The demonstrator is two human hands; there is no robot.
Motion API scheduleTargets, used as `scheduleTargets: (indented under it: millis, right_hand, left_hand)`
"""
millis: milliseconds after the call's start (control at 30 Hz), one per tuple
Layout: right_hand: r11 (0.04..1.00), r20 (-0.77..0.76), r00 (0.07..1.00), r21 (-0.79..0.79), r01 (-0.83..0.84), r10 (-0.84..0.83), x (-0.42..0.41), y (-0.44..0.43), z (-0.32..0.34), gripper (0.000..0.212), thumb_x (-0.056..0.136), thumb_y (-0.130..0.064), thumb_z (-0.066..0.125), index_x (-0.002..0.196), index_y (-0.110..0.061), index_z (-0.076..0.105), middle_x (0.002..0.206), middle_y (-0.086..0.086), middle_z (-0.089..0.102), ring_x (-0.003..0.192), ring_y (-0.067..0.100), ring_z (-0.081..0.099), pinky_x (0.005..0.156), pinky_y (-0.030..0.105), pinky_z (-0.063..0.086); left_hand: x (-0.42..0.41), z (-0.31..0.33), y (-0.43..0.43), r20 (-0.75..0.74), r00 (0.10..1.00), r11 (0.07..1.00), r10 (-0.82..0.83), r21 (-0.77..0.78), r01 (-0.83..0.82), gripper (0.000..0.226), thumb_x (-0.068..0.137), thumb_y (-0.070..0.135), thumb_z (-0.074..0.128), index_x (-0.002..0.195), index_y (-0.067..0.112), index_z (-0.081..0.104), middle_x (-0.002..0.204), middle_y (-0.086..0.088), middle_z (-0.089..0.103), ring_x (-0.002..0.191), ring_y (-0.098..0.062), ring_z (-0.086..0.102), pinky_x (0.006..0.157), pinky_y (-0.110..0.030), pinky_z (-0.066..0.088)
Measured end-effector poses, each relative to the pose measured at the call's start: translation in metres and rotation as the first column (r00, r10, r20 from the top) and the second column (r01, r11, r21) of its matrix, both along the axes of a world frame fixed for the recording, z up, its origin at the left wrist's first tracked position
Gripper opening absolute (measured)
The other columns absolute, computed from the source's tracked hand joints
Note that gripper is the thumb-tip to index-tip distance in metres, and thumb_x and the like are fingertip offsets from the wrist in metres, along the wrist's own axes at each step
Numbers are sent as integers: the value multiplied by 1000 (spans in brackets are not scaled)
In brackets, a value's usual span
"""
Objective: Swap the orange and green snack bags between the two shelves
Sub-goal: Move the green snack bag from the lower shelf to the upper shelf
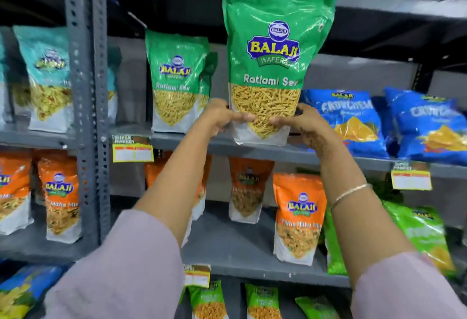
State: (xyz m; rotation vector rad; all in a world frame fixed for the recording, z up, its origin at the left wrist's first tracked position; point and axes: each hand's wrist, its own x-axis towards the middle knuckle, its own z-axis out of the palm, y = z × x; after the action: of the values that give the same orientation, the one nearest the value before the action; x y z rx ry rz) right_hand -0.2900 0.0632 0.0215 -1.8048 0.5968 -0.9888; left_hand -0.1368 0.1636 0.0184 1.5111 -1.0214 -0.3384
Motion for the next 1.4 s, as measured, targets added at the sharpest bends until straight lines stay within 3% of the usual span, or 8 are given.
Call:
scheduleTargets:
  millis: [67, 233, 367, 700, 1033, 1133, 1233, 1400]
  right_hand:
    - [999, 43, 999, 35, -34, 33, 9, -11, 19, 62, 69, -6, 76, 125, -2, 50, 120, 15, 63, 102, 31, 63, 82, 46, 53]
    - [993, 49, 996, 82, -81, 77, 37, -44, 38, 60, 69, -3, 75, 124, -1, 52, 122, 17, 64, 96, 28, 62, 94, 54, 48]
    - [985, 40, 994, 129, -111, 106, 59, -77, 29, 52, 70, 1, 73, 119, -2, 54, 122, 18, 63, 87, 25, 65, 65, 36, 56]
    - [968, -52, 990, 224, -116, 131, 90, -121, -4, 36, 72, 2, 72, 105, -4, 58, 116, 14, 63, 89, 26, 62, 59, 33, 51]
    - [979, -79, 997, 200, 30, -14, 106, -141, -24, 55, 63, -19, 83, 105, 0, 54, 120, 19, 63, 110, 33, 60, 95, 49, 49]
    - [987, -113, 993, 153, 41, -24, 106, -140, -24, 46, 67, -20, 80, 97, -1, 52, 125, 21, 59, 107, 30, 58, 94, 42, 48]
    - [996, -133, 991, 82, 44, -33, 101, -135, -28, 60, 73, -22, 75, 119, -1, 43, 128, 14, 52, 107, 24, 50, 84, 34, 42]
    - [966, -89, 976, -189, 177, -197, 84, -129, -44, 90, 73, -40, 71, 142, -6, 24, 146, 16, 37, 135, 32, 34, 109, 42, 32]
  left_hand:
    - [4, 22, -9, 22, 1000, 1000, 2, 15, -3, 76, 76, 19, 74, 136, -10, 36, 112, -13, 50, 71, -13, 43, 41, -15, 40]
    - [32, 46, -48, 78, 995, 995, 66, 76, -72, 58, 72, 27, 77, 113, -4, 50, 112, -12, 54, 98, -23, 54, 81, -33, 46]
    - [55, 36, -79, 54, 997, 992, 63, 107, -69, 86, 68, 27, 80, 134, -9, 39, 136, -26, 50, 128, -37, 47, 103, -41, 43]
    - [91, -5, -128, -80, 996, 983, 39, 182, -24, 83, 75, 22, 76, 139, -6, 30, 148, -22, 37, 137, -34, 34, 111, -42, 31]
    - [101, -21, -141, -66, 996, 983, 66, 178, -54, 90, 72, 34, 77, 142, -2, 32, 147, -17, 39, 135, -31, 38, 110, -43, 37]
    - [101, -22, -141, -41, 997, 978, 61, 200, -51, 91, 72, 33, 77, 142, -2, 31, 149, -17, 37, 136, -31, 37, 111, -42, 37]
    - [100, -27, -138, 33, 996, 979, 79, 188, -84, 90, 73, 35, 76, 142, -1, 32, 149, -16, 37, 136, -31, 38, 110, -41, 36]
    - [87, -39, -124, 226, 934, 955, 277, 42, -293, 80, 78, 43, 68, 141, 3, 37, 145, -15, 46, 130, -31, 45, 105, -42, 41]
